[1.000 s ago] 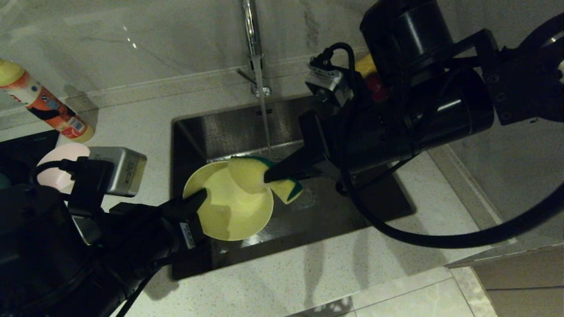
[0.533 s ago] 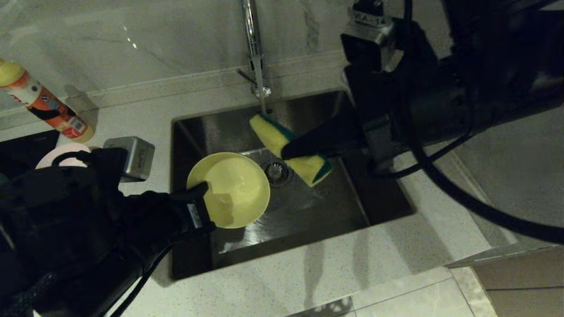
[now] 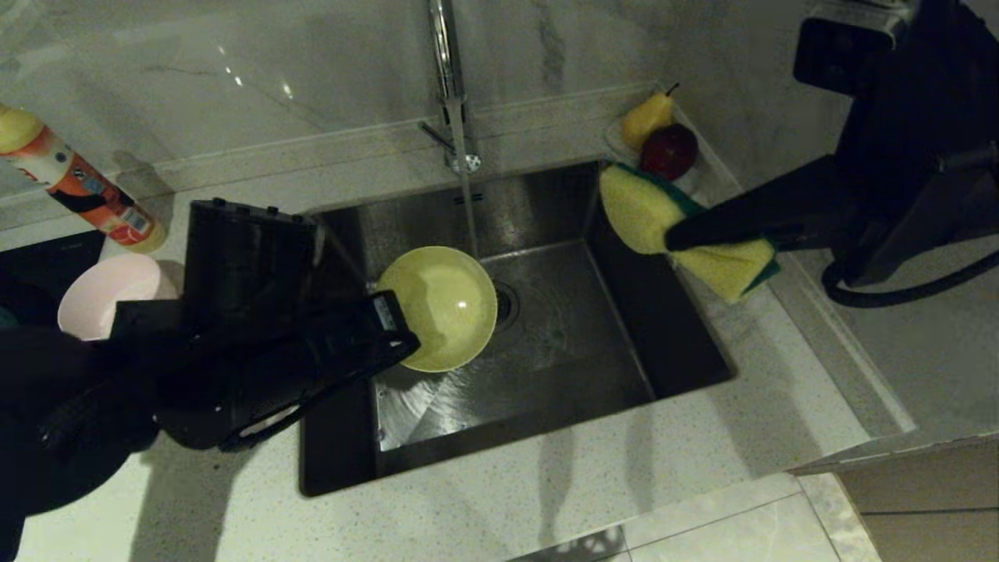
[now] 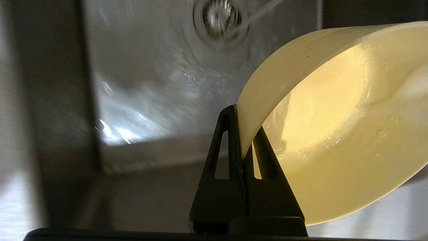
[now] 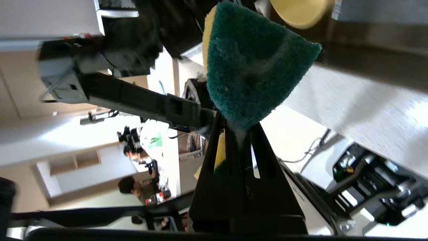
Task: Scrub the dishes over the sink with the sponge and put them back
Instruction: Rinse the bowl
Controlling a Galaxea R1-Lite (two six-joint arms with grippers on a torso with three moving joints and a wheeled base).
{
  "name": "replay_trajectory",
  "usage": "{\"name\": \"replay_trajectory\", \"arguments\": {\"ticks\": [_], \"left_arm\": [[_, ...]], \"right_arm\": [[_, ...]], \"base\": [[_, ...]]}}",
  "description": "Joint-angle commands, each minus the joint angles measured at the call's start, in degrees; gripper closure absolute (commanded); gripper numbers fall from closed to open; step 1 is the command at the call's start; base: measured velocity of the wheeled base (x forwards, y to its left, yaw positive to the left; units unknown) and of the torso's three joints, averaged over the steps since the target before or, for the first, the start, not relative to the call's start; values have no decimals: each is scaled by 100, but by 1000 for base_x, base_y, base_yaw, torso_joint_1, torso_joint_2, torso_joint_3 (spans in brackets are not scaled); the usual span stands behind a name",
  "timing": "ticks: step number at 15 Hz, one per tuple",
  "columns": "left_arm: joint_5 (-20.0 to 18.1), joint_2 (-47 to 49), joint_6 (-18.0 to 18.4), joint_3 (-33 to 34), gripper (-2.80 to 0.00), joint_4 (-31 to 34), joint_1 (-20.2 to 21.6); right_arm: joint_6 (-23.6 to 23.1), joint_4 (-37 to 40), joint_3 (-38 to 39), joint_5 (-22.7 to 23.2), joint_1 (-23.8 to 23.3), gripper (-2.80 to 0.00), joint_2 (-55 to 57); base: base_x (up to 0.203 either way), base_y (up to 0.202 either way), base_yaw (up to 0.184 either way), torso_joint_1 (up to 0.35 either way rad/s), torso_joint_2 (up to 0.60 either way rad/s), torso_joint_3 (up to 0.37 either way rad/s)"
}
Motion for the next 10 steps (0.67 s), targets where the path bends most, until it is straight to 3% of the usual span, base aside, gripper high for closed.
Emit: {"name": "replay_trajectory", "arguments": {"ticks": [1,5,10], "left_arm": [[-216,671,-427,-629,0,507,186],[-273,1469,-1060,-1700,0,1172,391],[-276,2136,-1422,-2938,0,1992,451]], "right_arm": [[7,-200,711,64,-310,0,-496],[-3,-538,1352,566,-853,0,-785],[22,-923,1842,775,-1051,0,-900]], "base": [[0,0,0,0,0,0],[0,0,0,0,0,0],[0,0,0,0,0,0]]}}
